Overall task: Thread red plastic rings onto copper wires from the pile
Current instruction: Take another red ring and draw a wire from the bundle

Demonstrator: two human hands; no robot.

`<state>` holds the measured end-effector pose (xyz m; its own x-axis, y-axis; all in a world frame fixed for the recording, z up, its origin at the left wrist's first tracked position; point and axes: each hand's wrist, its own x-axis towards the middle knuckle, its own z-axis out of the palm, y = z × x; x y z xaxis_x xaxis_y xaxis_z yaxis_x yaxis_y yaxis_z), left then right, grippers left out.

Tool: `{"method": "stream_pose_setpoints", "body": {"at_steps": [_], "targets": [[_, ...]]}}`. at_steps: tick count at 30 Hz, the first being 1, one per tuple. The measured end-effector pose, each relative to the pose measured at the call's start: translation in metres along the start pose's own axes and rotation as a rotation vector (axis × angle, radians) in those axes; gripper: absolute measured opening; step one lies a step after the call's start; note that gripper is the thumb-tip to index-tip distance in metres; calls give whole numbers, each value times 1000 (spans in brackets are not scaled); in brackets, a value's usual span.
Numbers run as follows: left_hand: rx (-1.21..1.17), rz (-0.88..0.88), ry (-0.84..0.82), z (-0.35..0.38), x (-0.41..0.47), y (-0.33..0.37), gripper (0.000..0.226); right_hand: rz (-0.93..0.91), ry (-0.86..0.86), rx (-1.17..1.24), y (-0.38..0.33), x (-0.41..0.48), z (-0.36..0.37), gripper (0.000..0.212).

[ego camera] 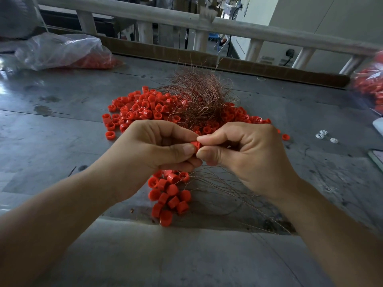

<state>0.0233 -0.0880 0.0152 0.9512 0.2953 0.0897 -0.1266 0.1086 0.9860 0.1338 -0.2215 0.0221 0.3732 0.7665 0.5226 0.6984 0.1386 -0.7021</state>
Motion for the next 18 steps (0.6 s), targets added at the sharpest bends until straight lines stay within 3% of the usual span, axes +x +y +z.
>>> {"method": "stream_pose_setpoints", "body": {"at_steps": [3, 6, 11, 18], "targets": [[5, -6, -77, -2, -1, 2, 26, 41, -36, 56, -1, 1, -1, 19], [13, -18, -141, -6, -1, 2, 35, 50, -154, 51, -3, 3, -3, 30], [-64, -23, -169, -6, -2, 1, 43, -31, -217, -109, -3, 3, -2, 11], [255, 195, -64, 9, -8, -5, 68, -35, -207, -215, -6, -1, 5, 8]]}}
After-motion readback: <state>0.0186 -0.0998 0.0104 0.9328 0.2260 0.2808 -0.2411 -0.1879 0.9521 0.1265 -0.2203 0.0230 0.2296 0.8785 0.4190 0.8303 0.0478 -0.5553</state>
